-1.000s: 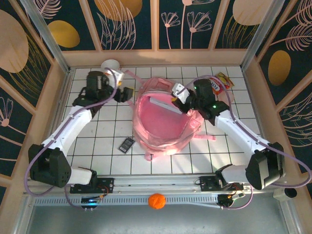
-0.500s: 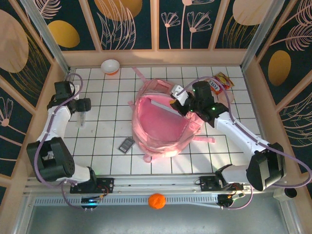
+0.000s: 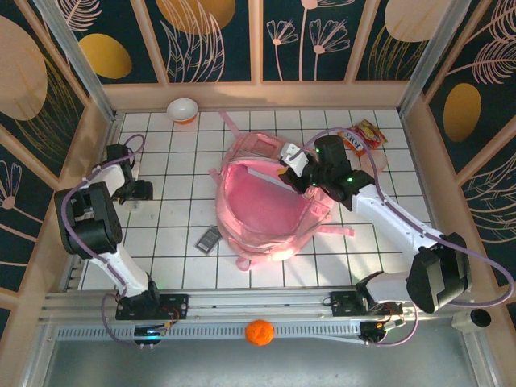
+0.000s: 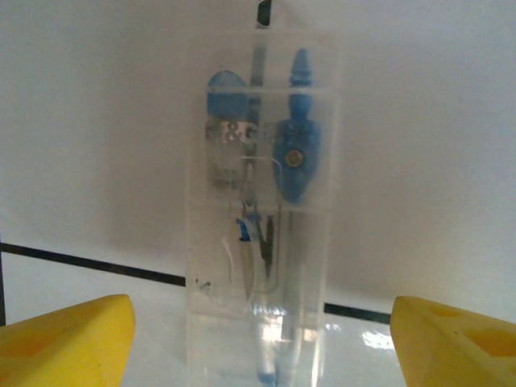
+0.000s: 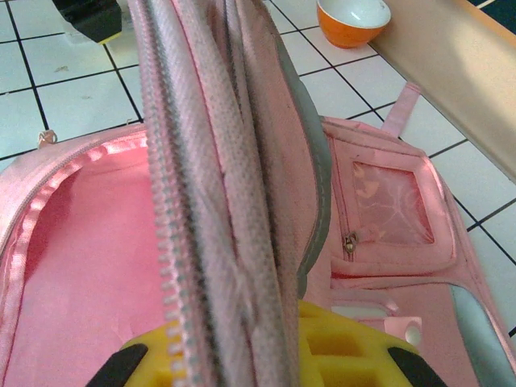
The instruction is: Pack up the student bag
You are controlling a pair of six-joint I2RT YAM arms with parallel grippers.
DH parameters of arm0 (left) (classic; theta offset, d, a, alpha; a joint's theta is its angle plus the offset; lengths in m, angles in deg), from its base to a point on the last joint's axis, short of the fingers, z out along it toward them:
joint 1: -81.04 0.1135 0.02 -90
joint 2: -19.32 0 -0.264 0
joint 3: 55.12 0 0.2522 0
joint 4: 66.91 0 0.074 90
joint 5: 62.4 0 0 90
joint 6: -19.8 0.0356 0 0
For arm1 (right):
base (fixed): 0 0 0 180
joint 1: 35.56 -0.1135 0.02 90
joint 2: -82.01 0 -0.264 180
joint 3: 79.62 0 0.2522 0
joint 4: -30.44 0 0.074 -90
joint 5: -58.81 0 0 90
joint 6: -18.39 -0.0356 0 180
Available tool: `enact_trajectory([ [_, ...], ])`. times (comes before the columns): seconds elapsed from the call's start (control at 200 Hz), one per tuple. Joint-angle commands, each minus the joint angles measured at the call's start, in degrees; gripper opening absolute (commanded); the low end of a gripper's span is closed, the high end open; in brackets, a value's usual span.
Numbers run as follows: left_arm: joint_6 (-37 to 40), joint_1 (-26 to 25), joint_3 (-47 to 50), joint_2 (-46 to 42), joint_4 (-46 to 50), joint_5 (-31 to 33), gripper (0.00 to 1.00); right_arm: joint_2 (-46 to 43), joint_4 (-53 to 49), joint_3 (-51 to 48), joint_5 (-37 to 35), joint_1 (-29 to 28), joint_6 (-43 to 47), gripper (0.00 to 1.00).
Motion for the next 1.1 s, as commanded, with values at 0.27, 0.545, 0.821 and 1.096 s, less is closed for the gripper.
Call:
enact_trajectory([
  [0.27,0.0,0.7,-1.2,4.0,-1.0,-2.0,0.49,-1.8,1.7,0.8,4.4,-0.8,-0.6,0.00],
  [0.545,-1.5,0.7,0.7,-2.9,-1.3,-4.5,0.34,-3.9,3.7,-0.7,4.7,-0.5,-5.0,0.00],
  [0.821,-10.7,0.1,3.5,-17.0,0.2,-14.3,0.28,-7.1,6.1,-1.5,-1.5,-0.1,-19.5,0.00],
  [1.096,-25.8,-13.6,5.9,-27.8,-1.9,-19.2,0.26,-7.7,4.9,-1.2,-4.9,-0.1,-30.7,0.00],
])
